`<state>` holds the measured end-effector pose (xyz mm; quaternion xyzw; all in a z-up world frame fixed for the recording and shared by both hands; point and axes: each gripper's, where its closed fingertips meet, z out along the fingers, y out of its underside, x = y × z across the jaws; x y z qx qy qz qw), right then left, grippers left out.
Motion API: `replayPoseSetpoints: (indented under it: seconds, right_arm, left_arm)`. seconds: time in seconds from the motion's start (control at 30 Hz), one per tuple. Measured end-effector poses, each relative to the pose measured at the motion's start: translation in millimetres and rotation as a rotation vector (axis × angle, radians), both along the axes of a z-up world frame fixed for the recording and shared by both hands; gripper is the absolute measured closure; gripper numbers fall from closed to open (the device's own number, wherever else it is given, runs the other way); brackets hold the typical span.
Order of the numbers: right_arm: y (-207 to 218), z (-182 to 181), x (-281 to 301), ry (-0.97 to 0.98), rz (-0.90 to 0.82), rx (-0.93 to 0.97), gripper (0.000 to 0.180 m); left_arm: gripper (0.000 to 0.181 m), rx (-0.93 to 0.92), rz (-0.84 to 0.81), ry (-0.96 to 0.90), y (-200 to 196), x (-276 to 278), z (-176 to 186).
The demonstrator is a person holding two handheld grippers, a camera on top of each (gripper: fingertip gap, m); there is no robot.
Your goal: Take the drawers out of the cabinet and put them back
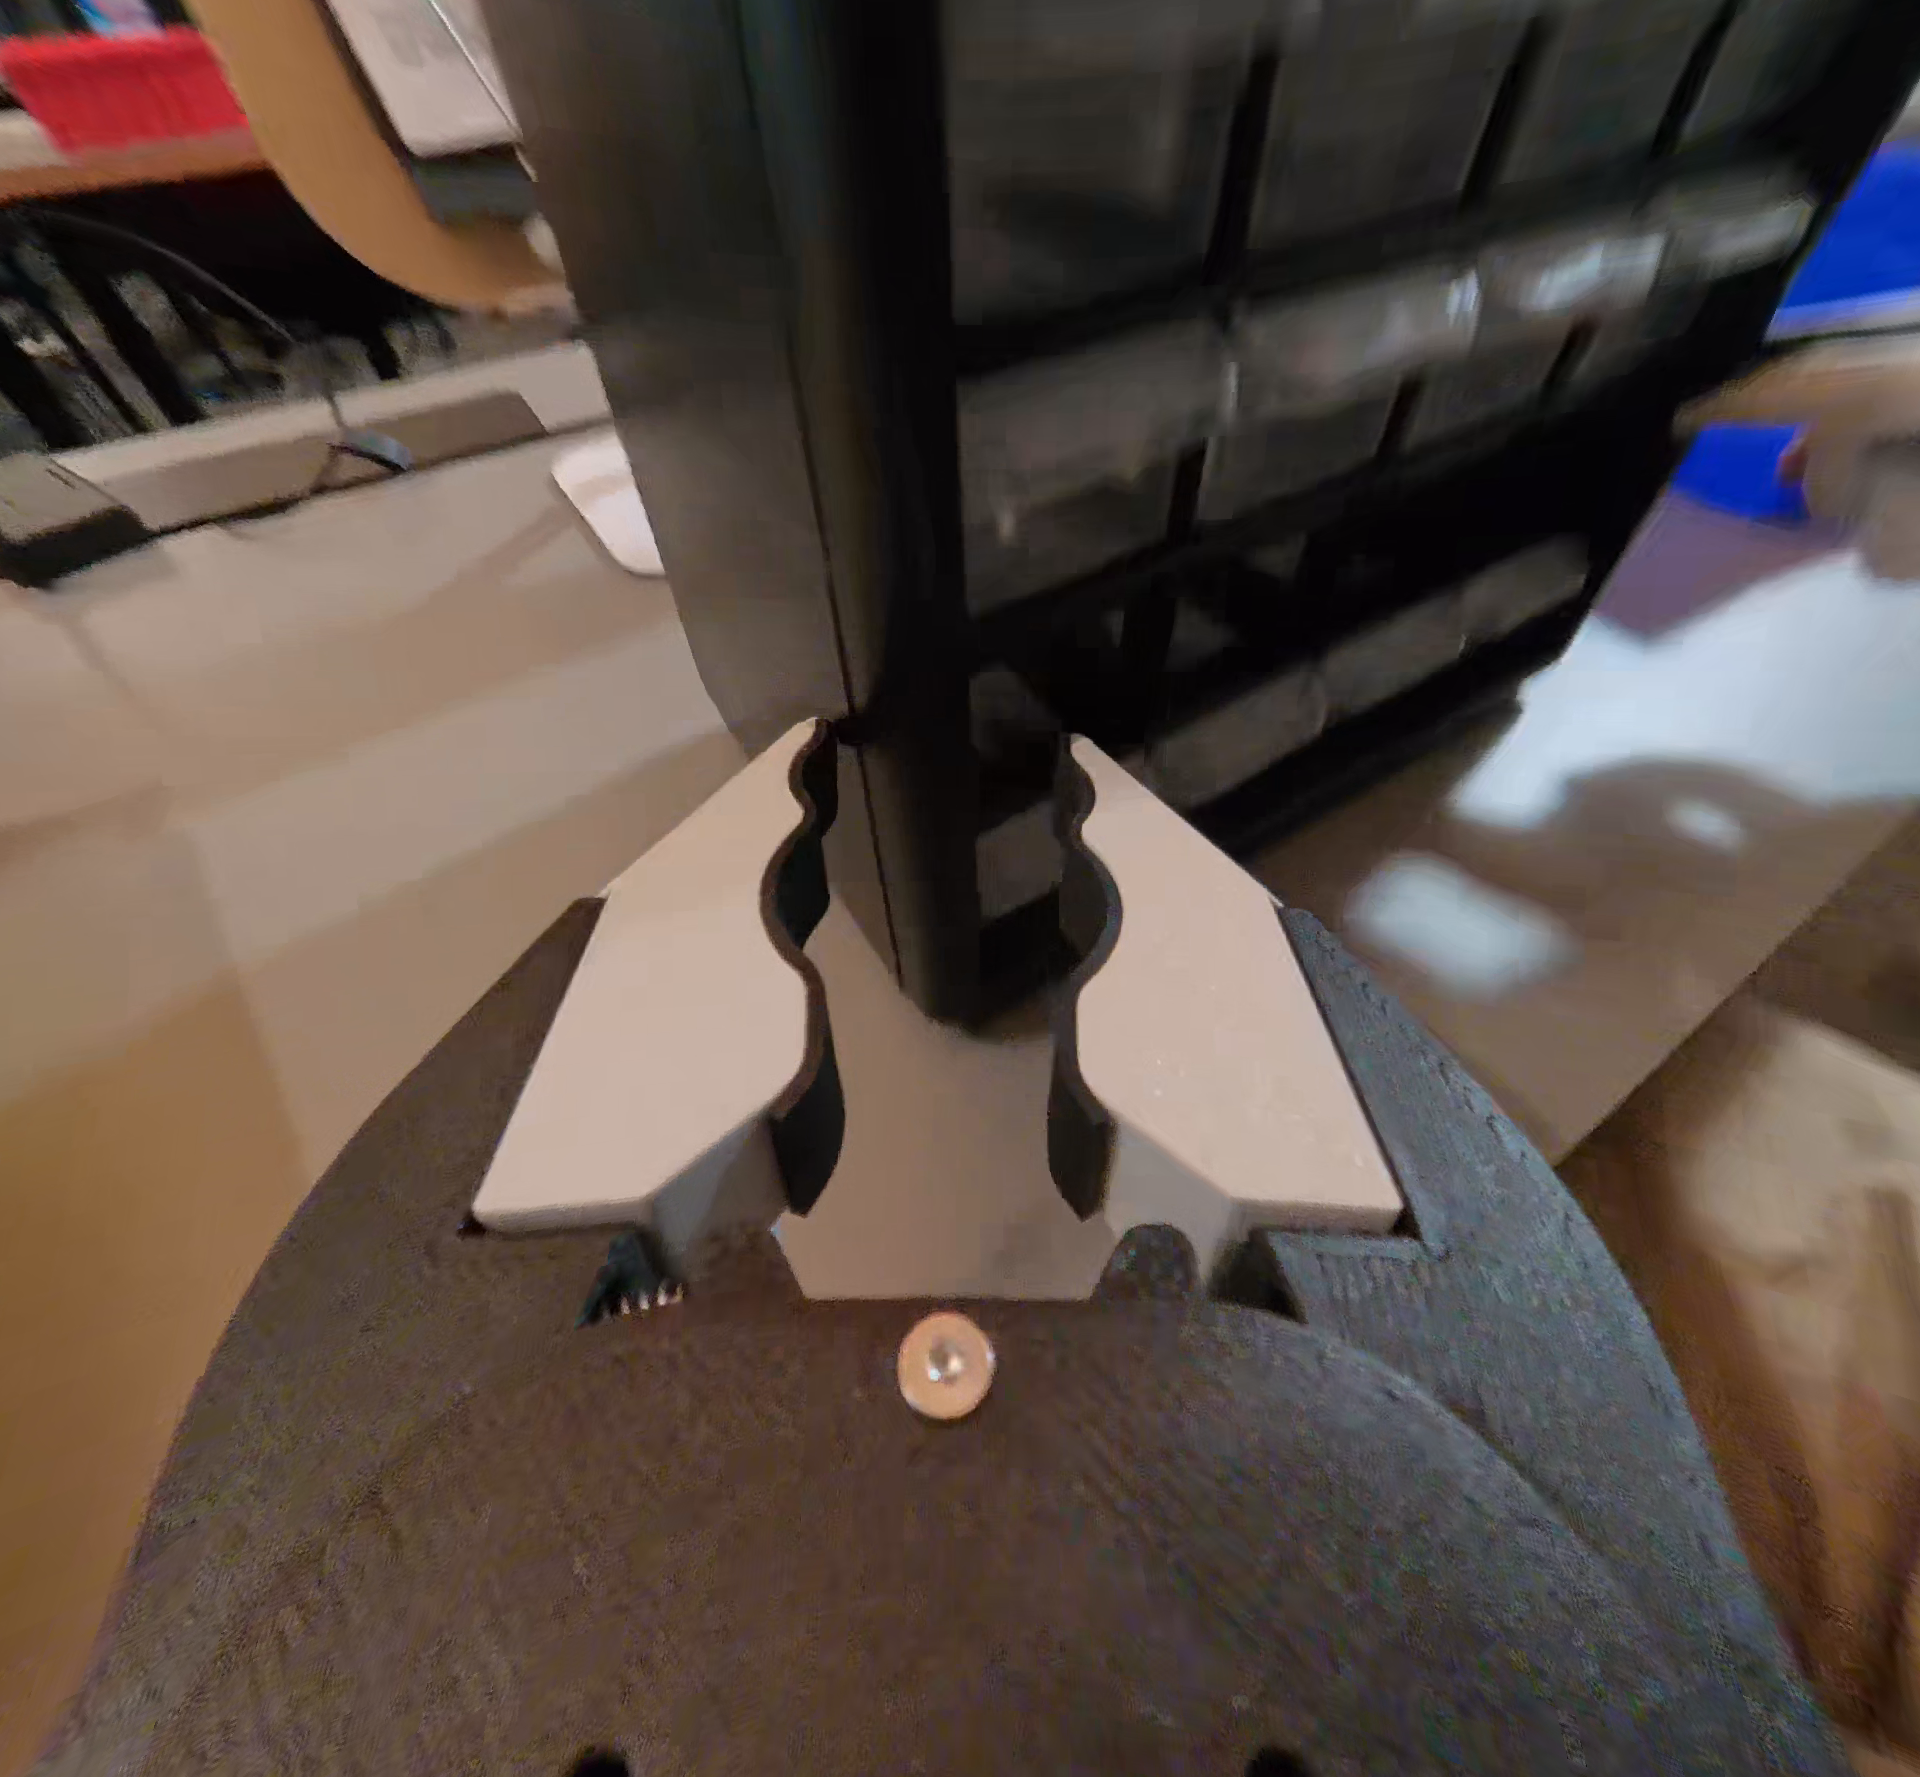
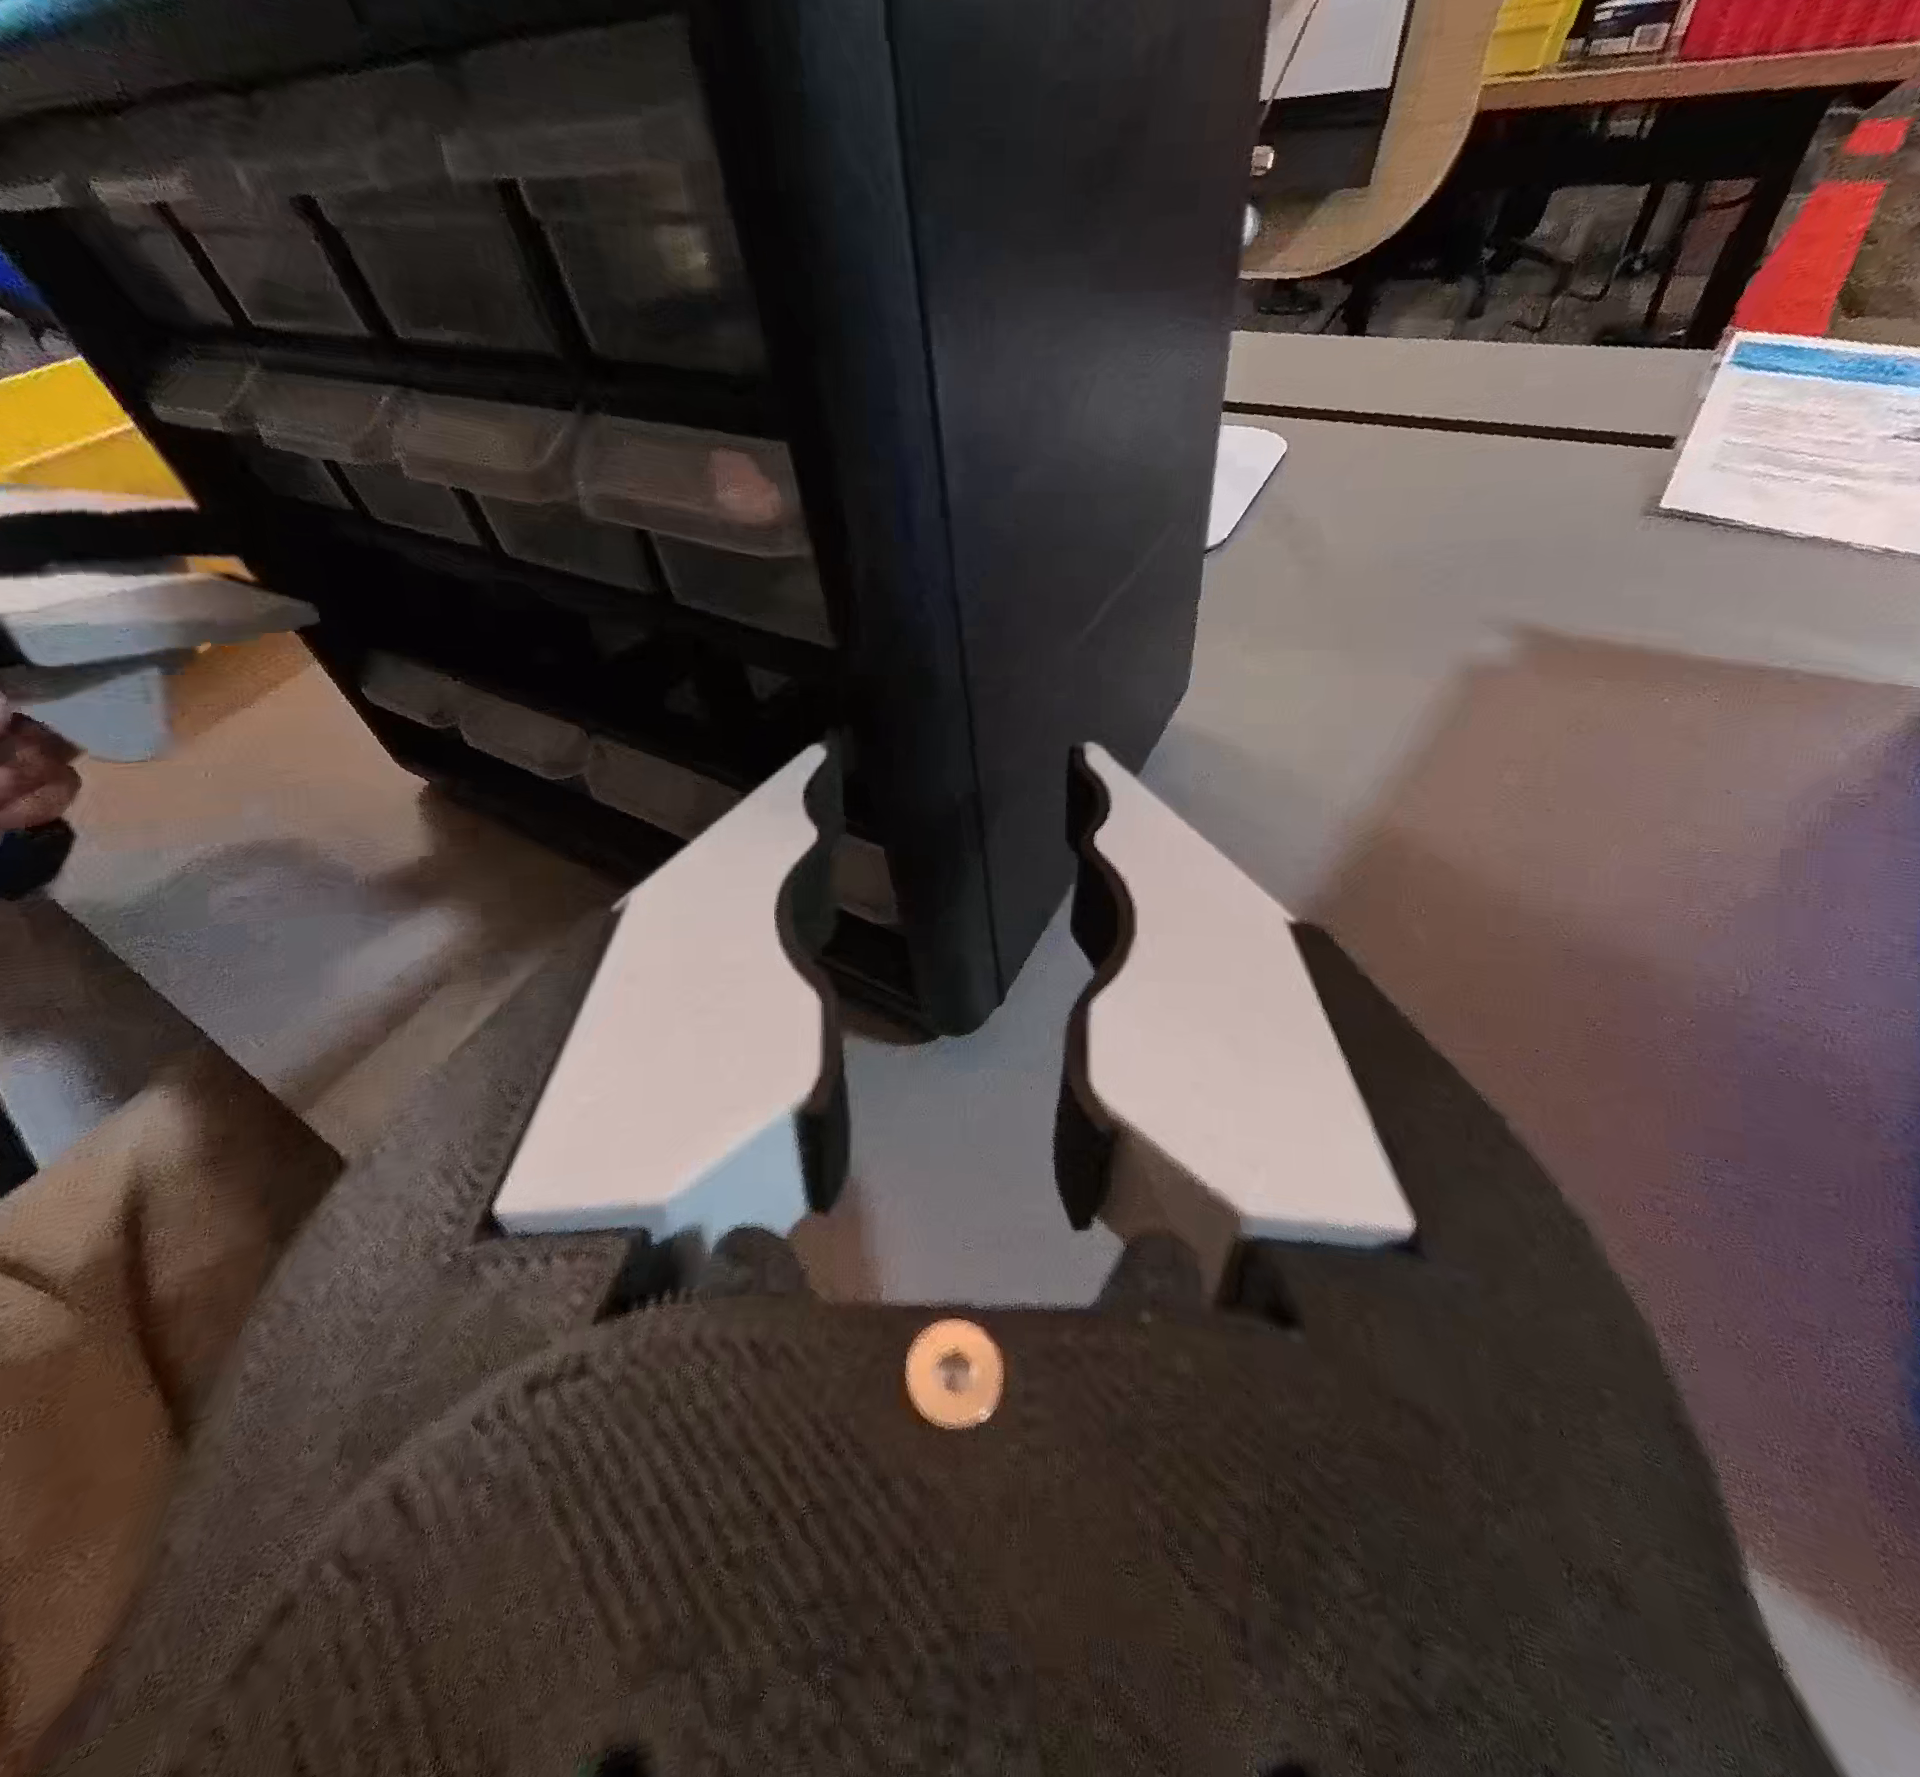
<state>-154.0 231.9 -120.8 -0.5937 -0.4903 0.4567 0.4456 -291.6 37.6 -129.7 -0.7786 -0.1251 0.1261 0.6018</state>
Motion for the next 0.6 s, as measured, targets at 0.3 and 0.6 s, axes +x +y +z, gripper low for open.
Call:
replayPoseSetpoints:
  seconds: [0.3, 0.6]
  right_arm:
    - [-5, -11, -7, -0.050, 0.048, 0.211, 0.154]
    - [3, -11, -14, -0.010, 0.129, 0.130, 0.153]
  left_arm:
    - [0.155, -0.081, -0.023, 0.056, -3, -8, -14]
    - [0.154, -0.054, -0.057, 0.044, 6, -18, -15]
